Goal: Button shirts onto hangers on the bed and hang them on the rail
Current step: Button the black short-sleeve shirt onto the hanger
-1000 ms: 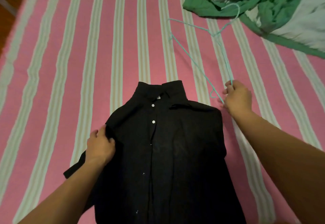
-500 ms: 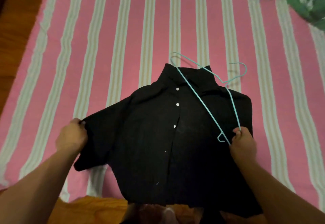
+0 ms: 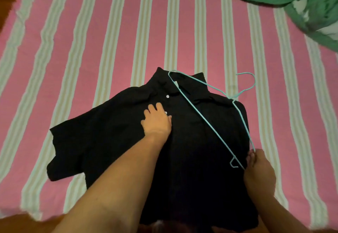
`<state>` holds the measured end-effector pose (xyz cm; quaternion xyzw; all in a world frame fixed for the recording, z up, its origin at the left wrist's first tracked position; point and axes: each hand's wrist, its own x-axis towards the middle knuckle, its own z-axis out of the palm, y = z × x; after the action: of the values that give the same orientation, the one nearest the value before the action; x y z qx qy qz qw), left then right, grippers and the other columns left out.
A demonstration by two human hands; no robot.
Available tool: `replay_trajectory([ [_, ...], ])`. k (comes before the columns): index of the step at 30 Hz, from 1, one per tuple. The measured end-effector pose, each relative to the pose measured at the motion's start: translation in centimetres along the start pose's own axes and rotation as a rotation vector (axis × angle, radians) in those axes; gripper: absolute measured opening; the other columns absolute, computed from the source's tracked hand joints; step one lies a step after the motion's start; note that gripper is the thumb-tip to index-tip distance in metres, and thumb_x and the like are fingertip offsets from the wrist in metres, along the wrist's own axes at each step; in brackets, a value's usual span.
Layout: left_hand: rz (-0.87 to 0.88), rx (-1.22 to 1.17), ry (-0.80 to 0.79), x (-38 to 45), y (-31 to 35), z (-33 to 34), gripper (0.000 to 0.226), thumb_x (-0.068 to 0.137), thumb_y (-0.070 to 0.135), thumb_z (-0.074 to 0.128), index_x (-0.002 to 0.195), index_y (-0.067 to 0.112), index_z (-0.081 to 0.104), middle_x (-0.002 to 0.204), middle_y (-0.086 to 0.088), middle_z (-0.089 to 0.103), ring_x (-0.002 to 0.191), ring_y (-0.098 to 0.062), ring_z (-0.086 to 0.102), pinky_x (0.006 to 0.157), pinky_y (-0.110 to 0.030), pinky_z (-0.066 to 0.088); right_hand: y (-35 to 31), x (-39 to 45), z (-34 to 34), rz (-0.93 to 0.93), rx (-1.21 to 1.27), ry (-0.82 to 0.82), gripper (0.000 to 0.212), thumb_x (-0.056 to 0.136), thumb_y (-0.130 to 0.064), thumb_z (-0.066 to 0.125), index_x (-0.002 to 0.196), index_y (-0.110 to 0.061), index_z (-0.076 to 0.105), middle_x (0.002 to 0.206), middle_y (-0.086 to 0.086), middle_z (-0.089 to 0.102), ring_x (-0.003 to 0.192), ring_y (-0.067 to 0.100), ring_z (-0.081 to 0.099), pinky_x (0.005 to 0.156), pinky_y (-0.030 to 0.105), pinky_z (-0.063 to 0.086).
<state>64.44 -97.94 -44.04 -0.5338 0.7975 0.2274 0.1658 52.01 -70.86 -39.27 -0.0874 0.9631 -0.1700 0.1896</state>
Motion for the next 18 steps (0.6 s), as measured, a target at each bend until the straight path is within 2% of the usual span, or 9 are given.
replay_trajectory([
  [3,-0.031,0.018,-0.007,1.9,-1.2,-0.9,0.026,0.102,0.017,0.046,0.125,0.007,0.047,0.125,-0.020,0.058,0.114,-0.042,0.058,0.088,-0.049,0.048,1.6,0.2,-1.7,0.002,-0.033,-0.010,0.007,0.100,-0.014,0.052,0.095,-0.012,0.056,0.080,0.008,0.059,0.070,0.030,0.051,0.064,0.038,0.034],
  [5,-0.116,-0.213,0.037,2.4,-2.0,-3.1,0.026,0.104,0.021,0.037,0.116,0.005,0.053,0.120,-0.023,0.062,0.107,-0.044,0.059,0.088,-0.047,0.045,2.5,0.1,-2.5,-0.006,-0.036,0.006,0.012,0.099,-0.016,0.049,0.101,-0.009,0.058,0.088,0.013,0.060,0.078,0.033,0.054,0.068,0.038,0.034],
  [7,-0.188,-0.427,0.133,2.4,-2.6,-6.0,0.027,0.106,0.025,0.032,0.104,0.008,0.053,0.108,-0.017,0.061,0.089,-0.031,0.057,0.079,-0.041,0.040,2.9,-0.4,-2.8,-0.030,-0.050,0.000,0.016,0.098,-0.022,0.046,0.098,-0.011,0.057,0.090,0.015,0.062,0.079,0.033,0.056,0.068,0.038,0.035],
  [9,-0.205,-0.534,0.238,1.8,-2.7,-8.7,0.026,0.106,0.026,0.031,0.099,0.011,0.051,0.096,-0.006,0.057,0.073,-0.017,0.049,0.074,-0.037,0.037,2.8,-0.6,-2.7,-0.042,-0.060,-0.072,0.013,0.099,-0.027,0.048,0.095,-0.018,0.056,0.089,0.009,0.061,0.082,0.033,0.060,0.069,0.038,0.037],
  [12,-0.116,-0.573,0.328,0.6,-2.5,-11.3,0.025,0.104,0.025,0.033,0.092,0.012,0.051,0.080,0.002,0.052,0.067,-0.011,0.046,0.060,-0.032,0.033,1.1,0.1,-1.7,-0.229,-0.170,-0.155,0.009,0.100,-0.019,0.049,0.101,-0.024,0.056,0.085,-0.003,0.053,0.078,0.029,0.060,0.065,0.035,0.036],
  [15,0.071,-0.481,0.234,-0.4,-1.8,-11.8,0.029,0.106,0.026,0.036,0.081,0.016,0.048,0.074,0.001,0.053,0.065,-0.014,0.050,0.055,-0.032,0.032,-2.3,2.4,0.4,-0.375,-0.250,-0.211,0.016,0.101,-0.016,0.049,0.109,-0.027,0.055,0.085,-0.005,0.053,0.074,0.020,0.059,0.060,0.033,0.040],
  [18,0.261,-0.365,-0.004,-1.7,-1.5,-10.8,0.029,0.104,0.030,0.044,0.078,0.020,0.054,0.076,0.001,0.060,0.071,-0.016,0.058,0.060,-0.032,0.039,-7.1,5.3,3.5,-0.392,-0.163,-0.274,0.020,0.106,-0.027,0.043,0.107,-0.019,0.061,0.093,0.005,0.061,0.086,0.029,0.062,0.070,0.038,0.043],
])
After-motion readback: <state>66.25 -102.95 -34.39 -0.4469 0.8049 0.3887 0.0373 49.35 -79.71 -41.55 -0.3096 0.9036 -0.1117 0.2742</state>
